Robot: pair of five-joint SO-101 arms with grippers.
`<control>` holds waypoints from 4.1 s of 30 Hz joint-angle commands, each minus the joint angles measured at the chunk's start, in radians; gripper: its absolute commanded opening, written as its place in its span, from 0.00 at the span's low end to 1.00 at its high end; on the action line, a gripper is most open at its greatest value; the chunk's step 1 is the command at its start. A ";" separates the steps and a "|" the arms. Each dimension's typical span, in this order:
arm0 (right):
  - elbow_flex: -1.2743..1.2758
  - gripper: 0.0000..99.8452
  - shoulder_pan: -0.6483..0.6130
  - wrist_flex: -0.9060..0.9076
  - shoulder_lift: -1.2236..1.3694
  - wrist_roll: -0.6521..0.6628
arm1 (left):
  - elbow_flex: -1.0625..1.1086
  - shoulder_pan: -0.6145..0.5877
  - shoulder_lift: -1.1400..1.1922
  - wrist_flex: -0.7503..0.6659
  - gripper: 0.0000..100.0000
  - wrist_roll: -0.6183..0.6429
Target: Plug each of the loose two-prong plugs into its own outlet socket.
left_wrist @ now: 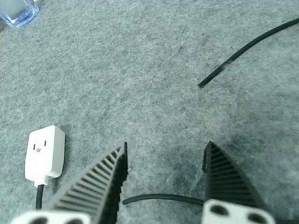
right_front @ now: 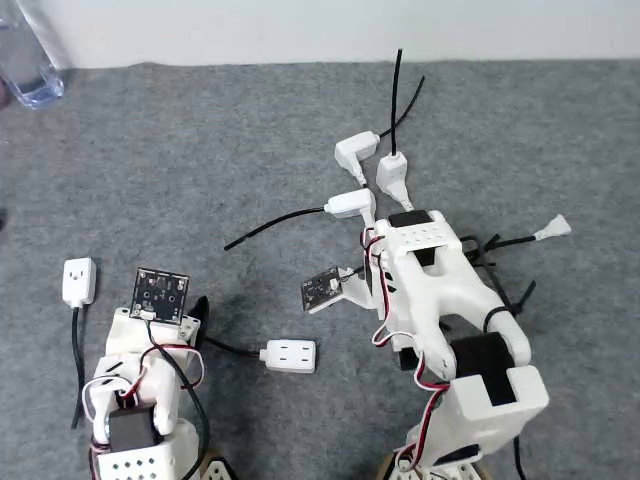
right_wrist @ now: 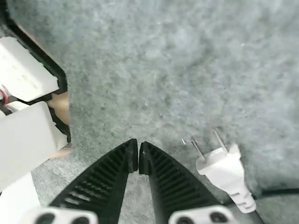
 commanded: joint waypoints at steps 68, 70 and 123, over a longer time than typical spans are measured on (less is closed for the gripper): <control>-0.163 0.22 0.223 -0.117 0.157 0.543 | -0.002 0.009 -0.009 -0.008 0.25 -0.034; -0.175 0.22 0.249 -0.116 0.159 0.582 | -0.002 0.009 -0.009 -0.008 0.25 -0.034; -0.028 0.01 -0.064 -0.360 -0.039 -0.752 | -0.002 0.034 -0.009 0.008 0.25 -0.037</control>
